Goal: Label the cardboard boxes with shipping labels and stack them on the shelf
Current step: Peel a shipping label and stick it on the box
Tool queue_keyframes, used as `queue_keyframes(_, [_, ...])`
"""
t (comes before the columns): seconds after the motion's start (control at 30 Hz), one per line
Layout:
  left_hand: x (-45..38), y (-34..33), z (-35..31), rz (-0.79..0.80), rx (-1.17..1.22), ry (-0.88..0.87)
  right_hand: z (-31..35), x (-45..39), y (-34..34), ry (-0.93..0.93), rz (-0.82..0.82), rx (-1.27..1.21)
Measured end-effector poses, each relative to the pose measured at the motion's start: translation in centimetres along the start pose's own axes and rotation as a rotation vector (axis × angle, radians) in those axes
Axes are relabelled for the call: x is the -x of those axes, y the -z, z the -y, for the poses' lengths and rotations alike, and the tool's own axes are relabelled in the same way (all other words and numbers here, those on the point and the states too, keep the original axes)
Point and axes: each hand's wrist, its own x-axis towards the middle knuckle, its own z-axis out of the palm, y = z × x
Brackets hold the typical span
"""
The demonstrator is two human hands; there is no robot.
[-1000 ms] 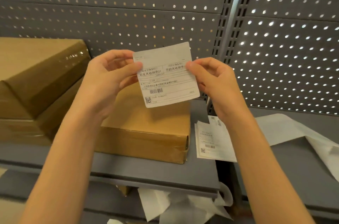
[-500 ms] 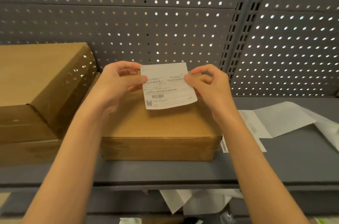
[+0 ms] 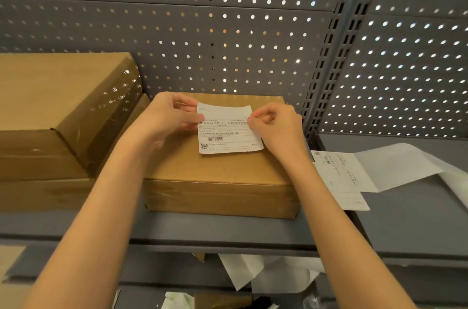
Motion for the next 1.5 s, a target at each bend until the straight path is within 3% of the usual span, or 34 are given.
queue_keyframes(0.8, [-2.4,0.0,0.4,0.092,-0.099,0.093,0.5,-1.3,-0.5,-0.066,0.054,0.123])
queue_keyframes(1.5, [-3.7,-0.5,-0.3,0.136,-0.494,0.066,1.1,-2.7,-0.4,-0.102,0.174,0.253])
